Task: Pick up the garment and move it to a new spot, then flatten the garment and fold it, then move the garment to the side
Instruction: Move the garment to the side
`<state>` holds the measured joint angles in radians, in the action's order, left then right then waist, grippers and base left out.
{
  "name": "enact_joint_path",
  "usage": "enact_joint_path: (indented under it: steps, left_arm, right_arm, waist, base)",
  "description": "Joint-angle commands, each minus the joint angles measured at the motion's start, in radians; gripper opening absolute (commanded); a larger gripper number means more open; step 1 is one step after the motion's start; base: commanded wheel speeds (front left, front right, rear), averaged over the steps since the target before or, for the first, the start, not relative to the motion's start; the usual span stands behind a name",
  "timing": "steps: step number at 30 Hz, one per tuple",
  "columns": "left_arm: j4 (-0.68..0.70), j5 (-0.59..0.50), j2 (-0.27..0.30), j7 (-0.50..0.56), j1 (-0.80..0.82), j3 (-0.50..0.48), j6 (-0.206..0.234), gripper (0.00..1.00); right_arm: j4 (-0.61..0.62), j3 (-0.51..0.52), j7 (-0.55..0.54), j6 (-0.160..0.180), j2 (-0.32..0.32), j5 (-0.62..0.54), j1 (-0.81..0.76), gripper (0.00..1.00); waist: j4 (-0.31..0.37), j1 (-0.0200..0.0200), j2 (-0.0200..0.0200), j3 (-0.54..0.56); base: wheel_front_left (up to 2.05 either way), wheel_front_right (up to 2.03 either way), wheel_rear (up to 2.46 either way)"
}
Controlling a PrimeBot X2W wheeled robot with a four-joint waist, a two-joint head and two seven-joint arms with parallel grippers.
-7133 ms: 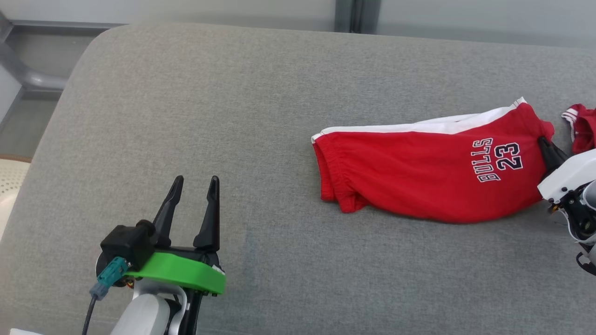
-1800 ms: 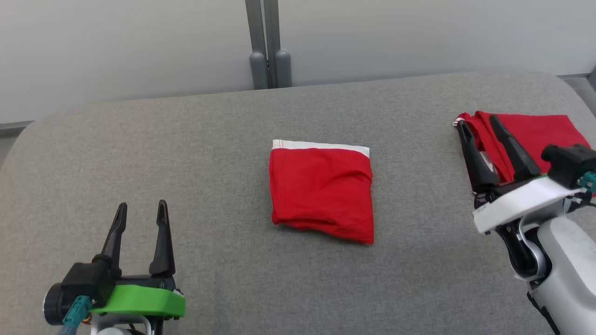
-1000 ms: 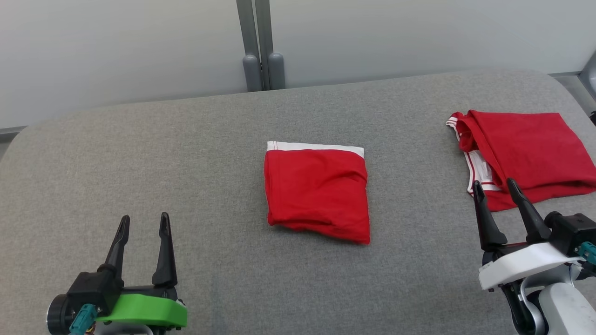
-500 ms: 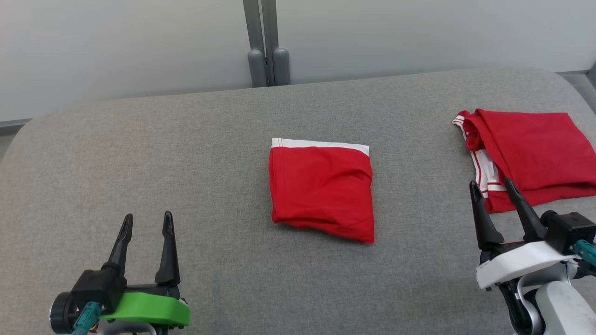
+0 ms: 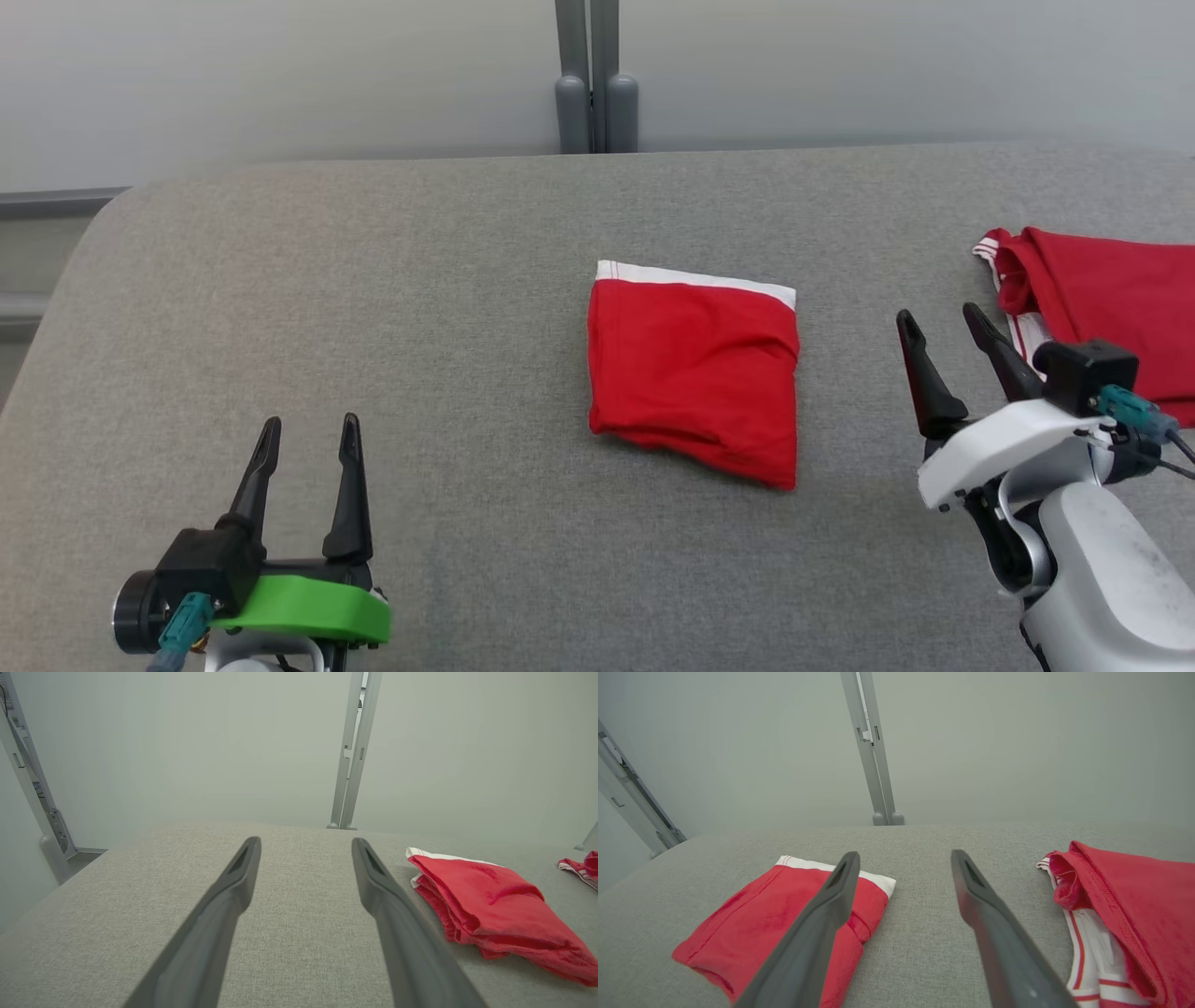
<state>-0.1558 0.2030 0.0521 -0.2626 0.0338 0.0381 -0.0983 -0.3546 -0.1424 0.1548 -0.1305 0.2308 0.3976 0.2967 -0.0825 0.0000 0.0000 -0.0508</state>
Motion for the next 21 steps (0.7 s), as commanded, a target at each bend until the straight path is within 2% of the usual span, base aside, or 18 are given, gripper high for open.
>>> enact_joint_path:
  steps: [1, 13, 19, 21]
  left_arm:
    - [0.0, 0.007, 0.001, -0.002, 0.022, 0.0, -0.003, 1.0]
    - [-0.008, 0.013, -0.001, -0.002, 0.056, 0.027, -0.006, 1.0]
    - [-0.008, 0.023, -0.001, -0.002, 0.072, 0.04, 0.002, 1.0]
    - [-0.007, 0.027, -0.001, -0.002, 0.075, 0.042, 0.004, 1.0]
  right_arm:
    - [-0.02, -0.006, -0.016, 0.0, 0.001, 0.002, 0.029, 1.0]
    - [-0.299, -0.018, -0.265, 0.0, -0.017, 0.078, 0.228, 1.0]
    - [-0.438, 0.027, -0.395, 0.0, -0.043, 0.114, 0.275, 1.0]
    - [-0.462, 0.036, -0.409, 0.0, -0.052, 0.115, 0.289, 1.0]
  waist:
    - [-0.035, 0.0, 0.0, -0.019]
    - [-0.158, 0.0, 0.0, -0.082]
    - [-0.2, 0.0, 0.0, -0.112]
    - [-0.208, 0.0, 0.0, -0.118]
  base:
    - [0.0, 0.0, 0.0]
    - [0.0, 0.0, 0.0]
    - [0.0, 0.0, 0.0]
    - [0.0, 0.0, 0.0]
